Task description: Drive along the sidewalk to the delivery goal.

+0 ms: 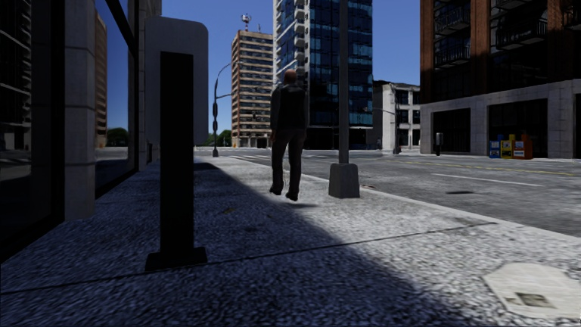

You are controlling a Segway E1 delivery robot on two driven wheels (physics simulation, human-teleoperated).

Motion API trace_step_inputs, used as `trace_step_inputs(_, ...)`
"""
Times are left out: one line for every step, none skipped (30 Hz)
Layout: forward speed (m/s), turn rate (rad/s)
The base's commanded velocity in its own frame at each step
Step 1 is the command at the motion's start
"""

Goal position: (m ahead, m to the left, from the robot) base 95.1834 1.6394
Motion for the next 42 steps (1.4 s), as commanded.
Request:
trace_step_inputs(1.33, -0.60)
trace_step_inputs(1.33, -0.60)
trace_step_inputs(1.33, -0.60)
trace_step_inputs(1.33, -0.60)
trace_step_inputs(1.33, -0.60)
trace_step_inputs(1.33, -0.60)
trace_step_inputs(1.33, -0.60)
trace_step_inputs(1.33, -0.59)
trace_step_inputs(1.33, -0.50)
trace_step_inputs(1.33, 0.00)
trace_step_inputs(1.33, 0.00)
trace_step_inputs(1.33, 0.00)
trace_step_inputs(1.32, 0.00)
trace_step_inputs(1.32, 0.00)
trace_step_inputs(1.32, 0.00)
trace_step_inputs(1.32, 0.00)
trace_step_inputs(1.32, 0.00)
trace_step_inputs(1.32, 0.00)
trace_step_inputs(1.32, 0.00)
trace_step_inputs(1.32, 0.00)
trace_step_inputs(1.32, 0.00)
trace_step_inputs(1.32, 0.00)
trace_step_inputs(1.32, 0.00)
trace_step_inputs(1.32, 0.00)
trace_step_inputs(1.32, 0.00)
trace_step_inputs(1.32, 0.00)
trace_step_inputs(1.32, 0.00)
trace_step_inputs(1.32, 0.03)
trace_step_inputs(1.32, 0.03)
trace_step_inputs(1.32, 0.13)
trace_step_inputs(1.32, 0.22)
trace_step_inputs(1.31, 0.29)
trace_step_inputs(1.31, 0.29)
trace_step_inputs(1.31, 0.32)
trace_step_inputs(1.31, 0.33)
trace_step_inputs(1.31, 0.34)
trace_step_inputs(1.31, 0.34)
trace_step_inputs(1.31, 0.34)
trace_step_inputs(1.31, 0.34)
trace_step_inputs(1.31, 0.34)
trace_step_inputs(1.32, 0.34)
trace_step_inputs(1.32, 0.34)
